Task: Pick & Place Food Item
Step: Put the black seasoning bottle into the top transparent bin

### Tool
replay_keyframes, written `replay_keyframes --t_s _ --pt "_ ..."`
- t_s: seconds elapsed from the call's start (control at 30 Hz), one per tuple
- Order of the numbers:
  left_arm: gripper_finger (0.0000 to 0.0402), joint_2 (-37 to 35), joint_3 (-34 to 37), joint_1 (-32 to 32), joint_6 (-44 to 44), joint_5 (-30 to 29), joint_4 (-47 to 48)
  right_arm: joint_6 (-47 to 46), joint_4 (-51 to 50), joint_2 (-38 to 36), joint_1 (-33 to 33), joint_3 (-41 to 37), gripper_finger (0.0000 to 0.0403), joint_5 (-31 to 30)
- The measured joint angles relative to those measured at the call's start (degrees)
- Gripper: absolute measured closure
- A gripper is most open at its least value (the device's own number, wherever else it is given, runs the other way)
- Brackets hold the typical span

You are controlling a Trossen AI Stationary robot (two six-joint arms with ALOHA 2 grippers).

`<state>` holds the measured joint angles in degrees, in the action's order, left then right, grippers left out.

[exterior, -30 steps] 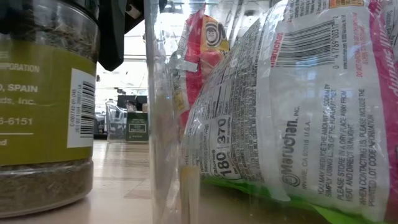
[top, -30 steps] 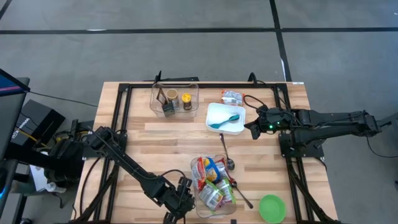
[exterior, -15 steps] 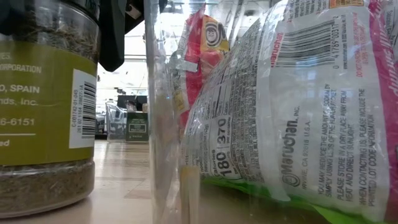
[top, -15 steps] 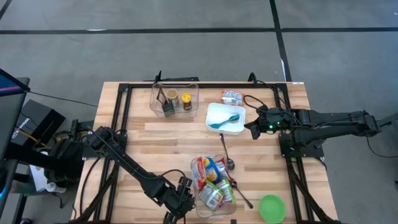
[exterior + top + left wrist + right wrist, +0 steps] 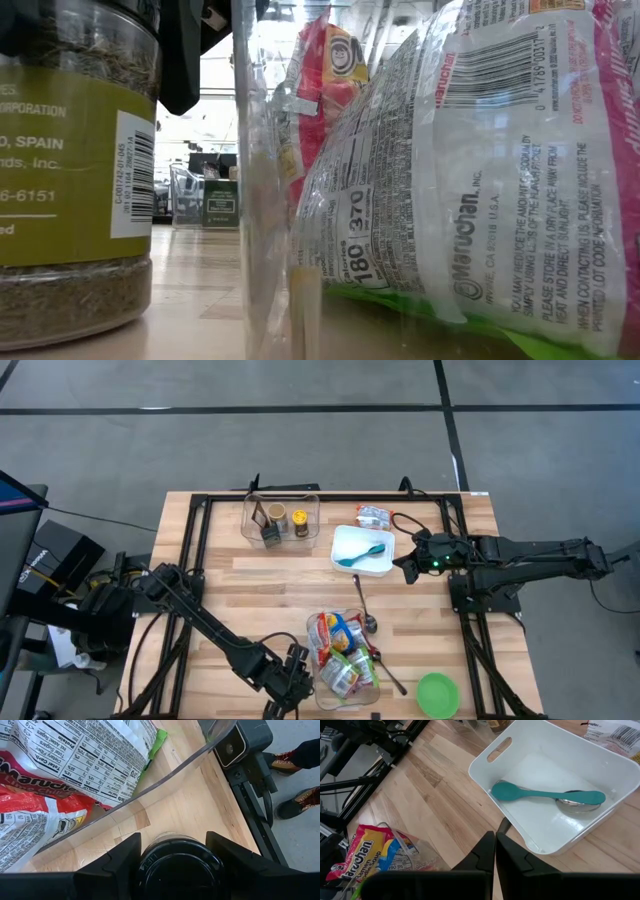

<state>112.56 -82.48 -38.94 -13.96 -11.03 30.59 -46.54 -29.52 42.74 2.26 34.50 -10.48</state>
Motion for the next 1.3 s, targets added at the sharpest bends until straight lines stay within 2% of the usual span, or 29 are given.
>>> replay_keyframes --t_s 0.23,0.57,0.83,1.1,1.3 --pt "0.0203 -1.88 0.02 -0.11 -0.02 -0.1 0.95 0.0 0.0 -0.01 0.0 0.0 0.0395 -0.01" --pt "0.0202 -15.56 -0.02 0.79 -0.45 -4.19 5.31 0.0 0.0 0.0 0.02 0.0 0.0395 -0.01" --pt "0.0201 -24.38 -0.02 3.32 -1.65 -10.78 11.53 0.0 0.02 -0.01 0.01 0.0 0.0395 -0.01" --pt "0.0199 -26.02 -0.02 7.75 -2.93 -11.34 15.44 0.0 0.0 0.0 0.01 0.0 0.0395 -0.01" --pt "0.0197 -26.02 -0.02 13.7 -2.96 -11.52 15.56 0.0 0.0 -0.02 0.02 0.0 0.0395 0.0"
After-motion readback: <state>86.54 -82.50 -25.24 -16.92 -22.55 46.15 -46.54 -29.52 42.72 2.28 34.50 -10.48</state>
